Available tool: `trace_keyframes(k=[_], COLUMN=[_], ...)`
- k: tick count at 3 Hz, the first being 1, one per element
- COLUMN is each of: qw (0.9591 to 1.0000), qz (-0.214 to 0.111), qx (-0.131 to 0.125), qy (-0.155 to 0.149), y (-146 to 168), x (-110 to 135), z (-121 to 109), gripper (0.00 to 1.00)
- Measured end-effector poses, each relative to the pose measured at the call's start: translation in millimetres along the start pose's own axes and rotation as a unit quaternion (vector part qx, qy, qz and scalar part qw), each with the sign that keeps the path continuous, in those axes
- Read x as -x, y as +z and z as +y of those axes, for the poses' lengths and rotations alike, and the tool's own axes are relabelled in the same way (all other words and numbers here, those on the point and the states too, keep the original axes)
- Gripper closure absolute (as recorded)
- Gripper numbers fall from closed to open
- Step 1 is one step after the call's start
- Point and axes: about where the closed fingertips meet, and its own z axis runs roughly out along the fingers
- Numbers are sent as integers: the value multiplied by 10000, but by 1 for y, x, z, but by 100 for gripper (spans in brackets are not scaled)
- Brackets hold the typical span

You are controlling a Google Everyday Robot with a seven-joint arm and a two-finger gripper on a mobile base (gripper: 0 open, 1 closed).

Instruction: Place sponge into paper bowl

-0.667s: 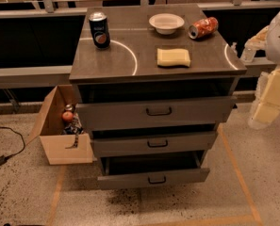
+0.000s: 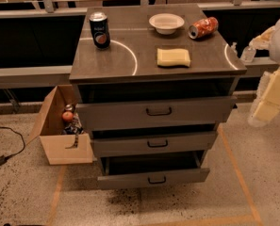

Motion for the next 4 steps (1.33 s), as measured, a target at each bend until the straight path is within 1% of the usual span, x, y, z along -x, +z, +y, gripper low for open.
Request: trace_keyframes(k=[1,2,3,4], qw=[9949,9816,9686,9590], qz=[-752,-1537,-2209,-2689], qx=[-591,-1057,-1045,-547], qy=[315,403,470,707], y=[9,10,25,66], x=[-30,-48,-56,-58], z=[-49,-97,-139,-172], gripper=[0,0,0,0])
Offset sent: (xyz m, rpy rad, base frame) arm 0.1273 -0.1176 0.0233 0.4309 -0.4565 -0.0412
